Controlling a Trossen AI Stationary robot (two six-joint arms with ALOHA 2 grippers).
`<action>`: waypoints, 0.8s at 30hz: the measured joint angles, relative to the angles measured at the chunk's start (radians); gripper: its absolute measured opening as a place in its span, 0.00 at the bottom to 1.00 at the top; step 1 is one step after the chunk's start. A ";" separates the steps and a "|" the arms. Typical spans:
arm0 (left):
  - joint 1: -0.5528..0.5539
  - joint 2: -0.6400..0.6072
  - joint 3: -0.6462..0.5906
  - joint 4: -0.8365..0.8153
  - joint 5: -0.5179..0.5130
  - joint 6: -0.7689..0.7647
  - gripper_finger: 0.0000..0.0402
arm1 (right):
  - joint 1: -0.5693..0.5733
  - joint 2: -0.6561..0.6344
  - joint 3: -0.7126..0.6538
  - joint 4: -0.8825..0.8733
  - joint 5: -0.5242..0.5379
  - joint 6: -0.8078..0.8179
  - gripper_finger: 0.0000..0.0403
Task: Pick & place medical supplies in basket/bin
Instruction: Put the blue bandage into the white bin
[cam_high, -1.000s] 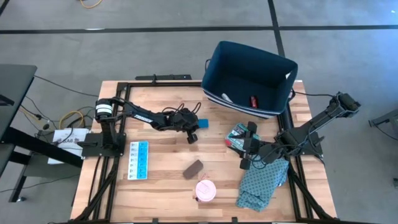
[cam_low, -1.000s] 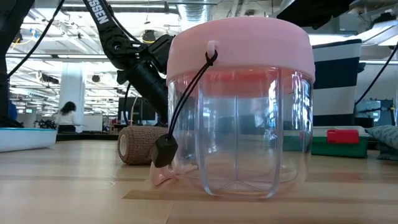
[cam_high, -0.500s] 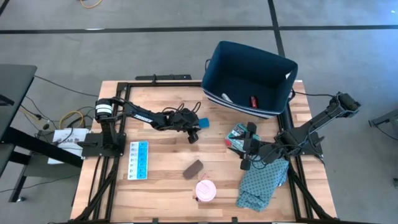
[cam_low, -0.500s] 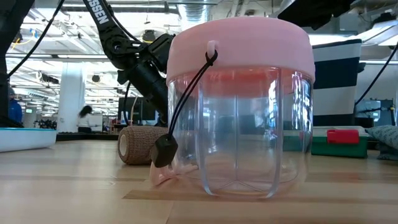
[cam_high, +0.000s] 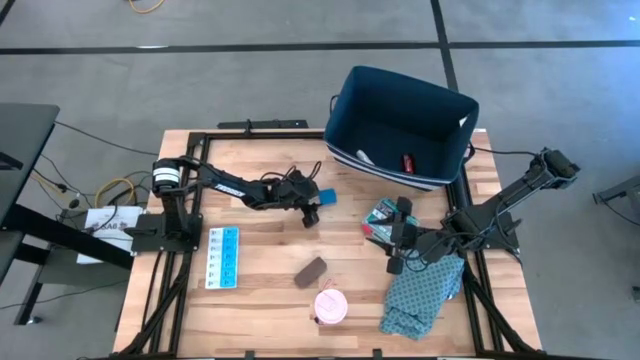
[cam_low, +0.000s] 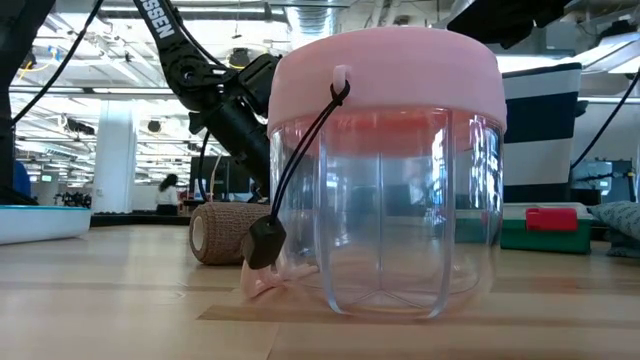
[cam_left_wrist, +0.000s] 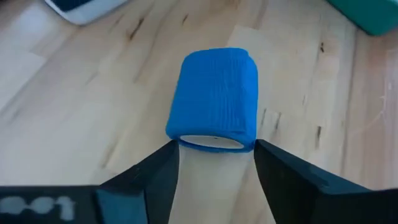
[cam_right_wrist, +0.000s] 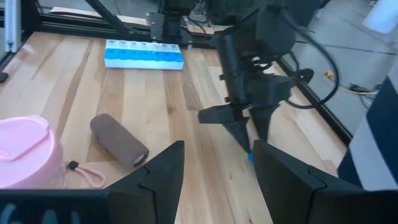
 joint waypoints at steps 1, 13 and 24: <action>0.000 -0.003 0.000 0.003 -0.001 0.022 0.50 | 0.000 0.000 0.000 0.000 -0.008 0.000 0.45; -0.002 -0.004 0.001 0.010 0.007 0.267 0.61 | 0.000 0.000 0.000 -0.037 -0.012 0.043 0.45; -0.018 -0.003 0.057 0.027 0.011 0.389 0.65 | 0.000 0.000 0.000 -0.052 -0.011 0.085 0.45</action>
